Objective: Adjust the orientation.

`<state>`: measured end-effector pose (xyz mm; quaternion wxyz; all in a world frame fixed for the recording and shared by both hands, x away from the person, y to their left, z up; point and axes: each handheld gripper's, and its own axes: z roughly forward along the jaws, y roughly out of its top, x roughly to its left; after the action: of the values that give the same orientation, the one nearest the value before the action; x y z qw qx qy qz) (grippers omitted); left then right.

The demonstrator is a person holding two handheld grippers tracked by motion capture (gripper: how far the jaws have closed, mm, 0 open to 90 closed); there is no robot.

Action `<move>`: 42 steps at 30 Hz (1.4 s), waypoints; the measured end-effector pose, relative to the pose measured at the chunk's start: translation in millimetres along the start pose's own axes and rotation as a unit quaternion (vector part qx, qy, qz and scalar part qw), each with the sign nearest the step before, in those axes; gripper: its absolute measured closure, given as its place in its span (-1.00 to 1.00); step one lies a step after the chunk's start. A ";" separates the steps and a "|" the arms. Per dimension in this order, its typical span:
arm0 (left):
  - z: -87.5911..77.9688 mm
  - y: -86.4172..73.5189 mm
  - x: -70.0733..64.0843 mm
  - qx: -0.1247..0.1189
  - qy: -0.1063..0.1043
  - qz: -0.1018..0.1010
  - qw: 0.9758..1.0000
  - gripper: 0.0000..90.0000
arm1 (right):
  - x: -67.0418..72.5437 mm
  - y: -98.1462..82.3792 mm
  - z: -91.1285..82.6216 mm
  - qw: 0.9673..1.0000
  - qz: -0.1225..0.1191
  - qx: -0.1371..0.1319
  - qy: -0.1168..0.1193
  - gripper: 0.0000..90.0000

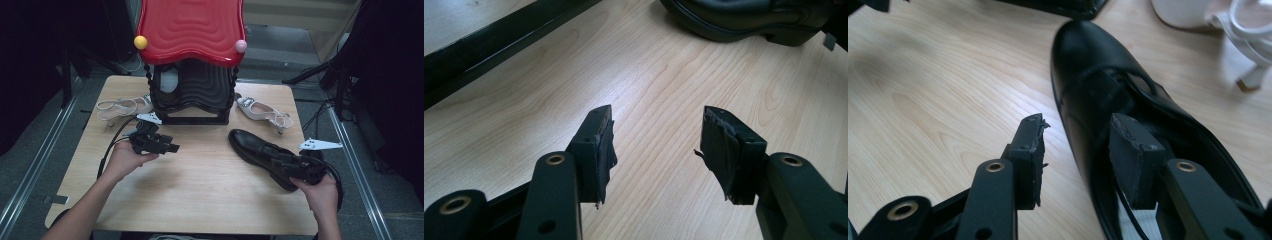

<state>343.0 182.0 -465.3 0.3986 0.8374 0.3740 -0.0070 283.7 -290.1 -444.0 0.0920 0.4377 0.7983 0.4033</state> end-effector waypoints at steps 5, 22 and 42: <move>0.9 -0.1 -0.4 -0.001 0.000 -0.001 1.000 0.06 | -6.9 -5.7 0.9 1.000 0.006 0.020 -0.018 0.32; -5.6 -3.6 -3.5 -0.011 -0.007 0.002 1.000 0.29 | 2.3 2.8 34.4 0.993 -0.009 0.110 -0.033 0.43; -16.5 -18.4 -3.0 -0.022 -0.001 -0.016 1.000 0.52 | 17.6 27.2 50.7 0.996 0.017 0.086 0.033 0.84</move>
<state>324.5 198.6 -465.3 0.4168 0.8222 0.3875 -0.0059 315.5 -240.0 -454.0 0.0204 0.4442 0.8249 0.3490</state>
